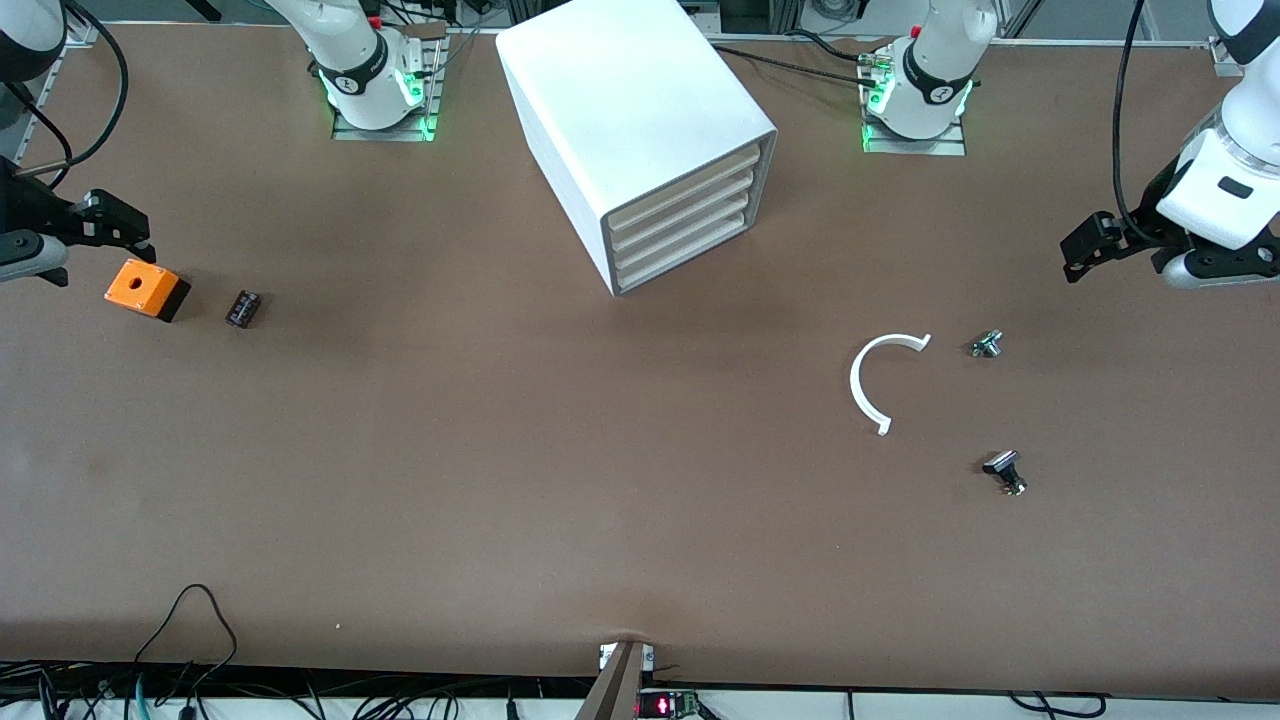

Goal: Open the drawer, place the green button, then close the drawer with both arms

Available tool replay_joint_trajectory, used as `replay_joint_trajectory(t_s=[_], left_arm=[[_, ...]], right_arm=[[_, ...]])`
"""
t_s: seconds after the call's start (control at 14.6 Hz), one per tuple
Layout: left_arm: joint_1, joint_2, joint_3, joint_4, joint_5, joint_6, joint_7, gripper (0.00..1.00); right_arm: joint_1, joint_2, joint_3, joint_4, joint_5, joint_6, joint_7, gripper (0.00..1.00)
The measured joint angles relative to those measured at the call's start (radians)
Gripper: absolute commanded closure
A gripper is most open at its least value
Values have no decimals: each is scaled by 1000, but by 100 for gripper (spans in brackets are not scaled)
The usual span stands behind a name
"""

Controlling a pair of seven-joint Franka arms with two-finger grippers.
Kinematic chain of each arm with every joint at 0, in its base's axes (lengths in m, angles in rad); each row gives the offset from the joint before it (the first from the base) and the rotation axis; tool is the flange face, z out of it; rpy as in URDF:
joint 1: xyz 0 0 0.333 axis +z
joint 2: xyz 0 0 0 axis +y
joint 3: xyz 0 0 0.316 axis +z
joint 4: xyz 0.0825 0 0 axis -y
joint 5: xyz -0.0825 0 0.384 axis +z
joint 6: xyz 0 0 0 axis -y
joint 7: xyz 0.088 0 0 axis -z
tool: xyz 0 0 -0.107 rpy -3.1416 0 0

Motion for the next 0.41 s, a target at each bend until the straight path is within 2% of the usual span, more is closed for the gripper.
replay_joint_trajectory(t_s=[0.41], left_arm=[[0, 7, -4, 1, -3, 1, 0, 0]], right_arm=[[0, 1, 0, 0, 0, 0, 0, 0]])
